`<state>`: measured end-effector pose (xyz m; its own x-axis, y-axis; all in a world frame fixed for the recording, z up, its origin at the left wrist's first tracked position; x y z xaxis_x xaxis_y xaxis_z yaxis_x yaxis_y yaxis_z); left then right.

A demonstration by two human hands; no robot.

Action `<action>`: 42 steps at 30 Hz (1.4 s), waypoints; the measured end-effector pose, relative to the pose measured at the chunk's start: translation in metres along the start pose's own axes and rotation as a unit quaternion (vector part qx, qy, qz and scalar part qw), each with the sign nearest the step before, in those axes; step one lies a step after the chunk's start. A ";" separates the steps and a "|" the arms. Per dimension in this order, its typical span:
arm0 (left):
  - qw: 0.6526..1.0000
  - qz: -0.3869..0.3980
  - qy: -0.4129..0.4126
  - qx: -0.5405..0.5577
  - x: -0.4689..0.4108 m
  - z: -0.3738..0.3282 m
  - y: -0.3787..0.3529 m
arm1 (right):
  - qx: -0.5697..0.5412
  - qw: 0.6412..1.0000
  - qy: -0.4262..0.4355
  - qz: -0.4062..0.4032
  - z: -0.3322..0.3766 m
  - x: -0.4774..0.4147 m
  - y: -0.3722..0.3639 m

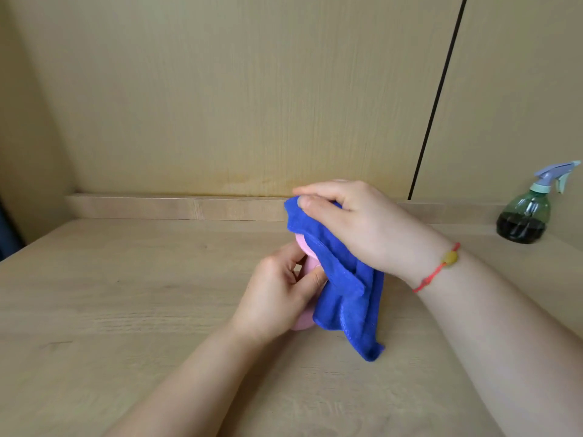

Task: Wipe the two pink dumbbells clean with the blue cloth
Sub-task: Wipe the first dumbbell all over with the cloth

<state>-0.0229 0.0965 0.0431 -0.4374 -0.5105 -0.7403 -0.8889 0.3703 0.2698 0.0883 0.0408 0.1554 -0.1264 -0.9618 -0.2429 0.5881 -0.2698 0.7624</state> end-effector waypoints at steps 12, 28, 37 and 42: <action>0.989 0.033 -0.052 -0.134 0.000 -0.002 -0.008 | -0.209 0.963 -0.171 -0.007 -0.048 -0.015 0.009; 0.998 -0.036 0.030 0.034 -0.002 0.009 0.007 | -0.256 0.960 -0.108 0.034 -0.017 -0.024 -0.003; 0.997 -0.044 0.051 0.034 -0.002 0.007 0.011 | -0.294 0.949 -0.108 0.049 -0.016 -0.012 -0.013; 0.997 -0.015 0.077 0.006 -0.006 0.004 0.010 | -0.280 0.949 -0.136 0.055 -0.024 -0.017 -0.006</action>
<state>-0.0291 0.1060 0.0479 -0.4273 -0.6339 -0.6447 -0.9005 0.3622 0.2407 0.1062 0.0597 0.1409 -0.1958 -0.9798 0.0420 0.9326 -0.1727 0.3170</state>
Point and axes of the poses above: each hand's wrist, its own x-axis away from the middle knuckle, its own y-axis out of the back of the hand, z = x × y, the point moved 2 cm from there along -x, towards the middle knuckle, and after that the axes turned 12 degrees about -y, right-handed, at the moved point
